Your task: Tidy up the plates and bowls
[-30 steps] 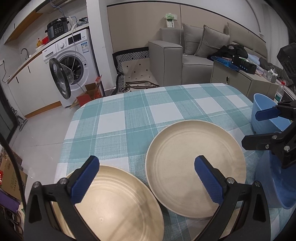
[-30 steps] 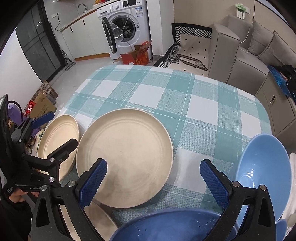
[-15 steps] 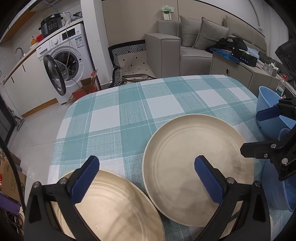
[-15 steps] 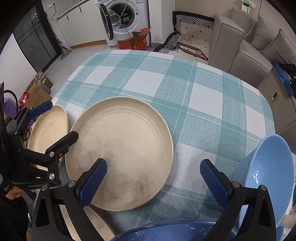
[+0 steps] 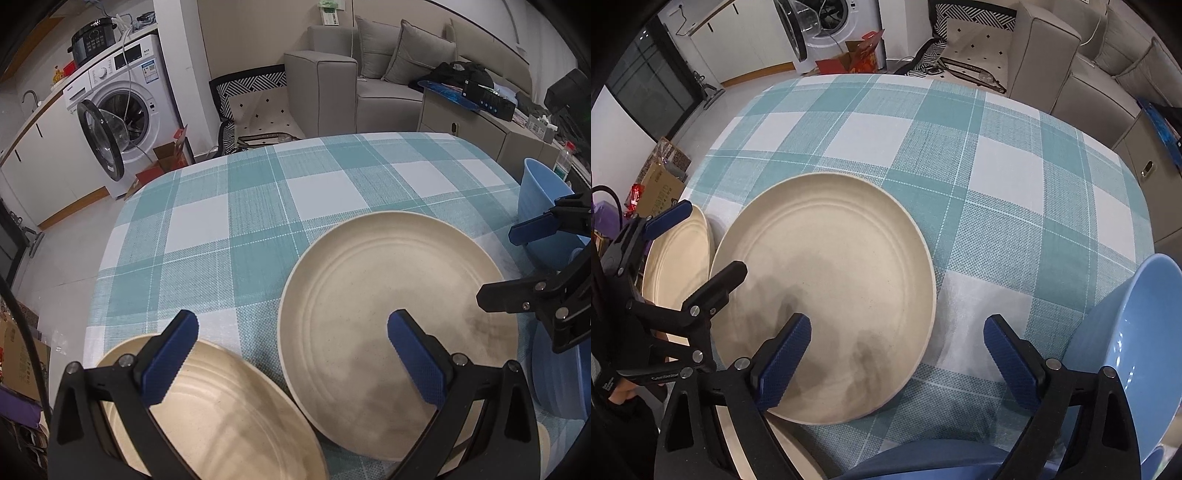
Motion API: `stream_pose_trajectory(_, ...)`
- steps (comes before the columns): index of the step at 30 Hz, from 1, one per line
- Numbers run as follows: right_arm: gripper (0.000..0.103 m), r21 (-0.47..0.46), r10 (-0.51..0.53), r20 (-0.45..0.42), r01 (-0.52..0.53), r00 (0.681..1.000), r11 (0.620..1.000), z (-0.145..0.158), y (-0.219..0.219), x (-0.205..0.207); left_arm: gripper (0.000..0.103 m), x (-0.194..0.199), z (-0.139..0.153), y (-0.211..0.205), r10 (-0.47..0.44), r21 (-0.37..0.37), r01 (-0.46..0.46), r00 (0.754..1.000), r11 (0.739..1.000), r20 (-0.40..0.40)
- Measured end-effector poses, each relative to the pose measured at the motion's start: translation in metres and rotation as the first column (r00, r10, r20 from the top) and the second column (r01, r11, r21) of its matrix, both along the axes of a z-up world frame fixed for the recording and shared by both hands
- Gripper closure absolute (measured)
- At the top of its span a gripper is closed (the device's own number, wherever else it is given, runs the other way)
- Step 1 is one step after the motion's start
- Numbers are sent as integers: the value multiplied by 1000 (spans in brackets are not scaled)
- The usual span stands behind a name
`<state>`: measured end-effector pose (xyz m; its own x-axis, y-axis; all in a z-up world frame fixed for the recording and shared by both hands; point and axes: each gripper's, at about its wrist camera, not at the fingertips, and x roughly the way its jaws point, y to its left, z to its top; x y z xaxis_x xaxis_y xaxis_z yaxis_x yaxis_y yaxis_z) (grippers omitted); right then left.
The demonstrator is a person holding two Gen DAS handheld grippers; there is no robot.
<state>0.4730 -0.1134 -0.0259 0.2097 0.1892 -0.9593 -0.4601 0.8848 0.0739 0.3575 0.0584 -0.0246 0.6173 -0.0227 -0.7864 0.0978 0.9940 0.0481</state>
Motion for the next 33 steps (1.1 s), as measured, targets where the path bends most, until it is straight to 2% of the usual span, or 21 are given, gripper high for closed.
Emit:
stream_pose_trajectory(8, 16, -27, 28, -29, -29, 999, 999, -8, 4, -3, 1, 4, -2, -1, -15, 1, 15, 1000, 1000, -10)
stream_pose_trajectory(16, 16, -37, 35, -49, -37, 998, 999, -14, 5, -5, 6, 4, -5, -5, -43, -1, 43, 999, 999, -30)
stream_pose_trajectory(18, 16, -38, 39, -55, -41, 998, 998, -16, 6, -6, 13, 4, -6, -5, -48, -5, 47, 998, 999, -42)
stream_pose_trajectory(22, 16, -41, 50, -58, -53, 997, 998, -18, 7, -7, 16, 5, -9, -3, -51, -18, 50, 997, 999, -63)
stream_pose_trajectory(27, 16, -35, 53, -68, -56, 996, 998, -22, 10, -6, 28, 4, -10, -3, -61, -36, 58, 995, 998, -76)
stream_pose_trajectory(33, 16, 12, 53, -70, -52, 996, 999, -17, 11, -7, 32, 1, -4, -11, -101, -63, 97, 993, 993, -66)
